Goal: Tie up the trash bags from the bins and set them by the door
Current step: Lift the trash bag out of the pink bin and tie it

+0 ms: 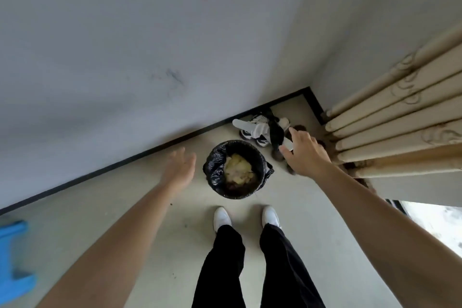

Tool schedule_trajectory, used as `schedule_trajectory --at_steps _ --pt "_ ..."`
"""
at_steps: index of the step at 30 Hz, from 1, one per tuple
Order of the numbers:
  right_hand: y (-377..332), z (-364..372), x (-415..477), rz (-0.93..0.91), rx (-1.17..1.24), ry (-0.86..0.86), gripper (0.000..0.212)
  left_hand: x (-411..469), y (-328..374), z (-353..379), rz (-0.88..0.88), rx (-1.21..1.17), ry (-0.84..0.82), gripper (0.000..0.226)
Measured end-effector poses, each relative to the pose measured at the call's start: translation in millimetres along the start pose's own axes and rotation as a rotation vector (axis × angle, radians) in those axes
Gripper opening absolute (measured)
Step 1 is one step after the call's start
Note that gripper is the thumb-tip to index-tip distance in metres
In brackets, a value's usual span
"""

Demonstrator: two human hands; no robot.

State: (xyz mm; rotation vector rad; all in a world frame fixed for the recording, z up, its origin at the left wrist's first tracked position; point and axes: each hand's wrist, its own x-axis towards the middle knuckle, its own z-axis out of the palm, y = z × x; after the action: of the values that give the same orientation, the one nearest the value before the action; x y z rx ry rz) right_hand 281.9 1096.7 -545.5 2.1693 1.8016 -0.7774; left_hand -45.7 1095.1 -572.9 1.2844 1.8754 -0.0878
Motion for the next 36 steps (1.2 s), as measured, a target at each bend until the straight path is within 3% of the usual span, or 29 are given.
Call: schedule_trajectory --at_steps 6,11,13,15,17,19,21,24,26,30,33,36 --pt "27 157 123 0.145 0.136 -0.160 0.060 129 -62 133 -0.233 -0.202 -0.098 0.059" --pt "56 300 200 0.507 0.457 -0.192 0.073 233 -116 240 -0.731 -0.675 0.023 0.056" --pt "66 350 218 0.659 0.584 -0.201 0.079 265 -144 282 -0.829 -0.786 0.013 0.049" --pt "80 394 230 0.740 0.729 -0.227 0.085 284 -168 321 -0.815 -0.909 -0.088 0.032" --pt "93 423 238 0.769 0.906 -0.263 0.081 294 -181 347 -0.669 -1.184 -0.212 0.034" --pt "103 440 241 0.736 1.021 -0.301 0.057 304 -191 363 -0.495 -1.471 -0.312 0.049" --pt "111 447 240 0.665 1.045 -0.309 0.032 308 -191 359 -0.506 -1.590 -0.318 0.050" --pt "116 440 234 0.612 1.035 -0.260 0.015 301 -190 350 -0.667 -1.396 -0.089 0.044" --pt "113 426 227 0.617 0.990 -0.225 0.021 290 -184 334 -0.751 -1.317 0.076 0.039" --pt "99 391 213 0.634 0.968 -0.088 0.019 264 -152 297 -0.698 -1.202 0.321 0.015" --pt "74 358 199 0.543 0.932 -0.047 0.008 244 -121 271 -0.488 -0.945 0.490 0.024" --pt "52 336 184 0.420 0.887 -0.107 0.018 219 -88 259 -0.266 -0.853 0.472 0.027"
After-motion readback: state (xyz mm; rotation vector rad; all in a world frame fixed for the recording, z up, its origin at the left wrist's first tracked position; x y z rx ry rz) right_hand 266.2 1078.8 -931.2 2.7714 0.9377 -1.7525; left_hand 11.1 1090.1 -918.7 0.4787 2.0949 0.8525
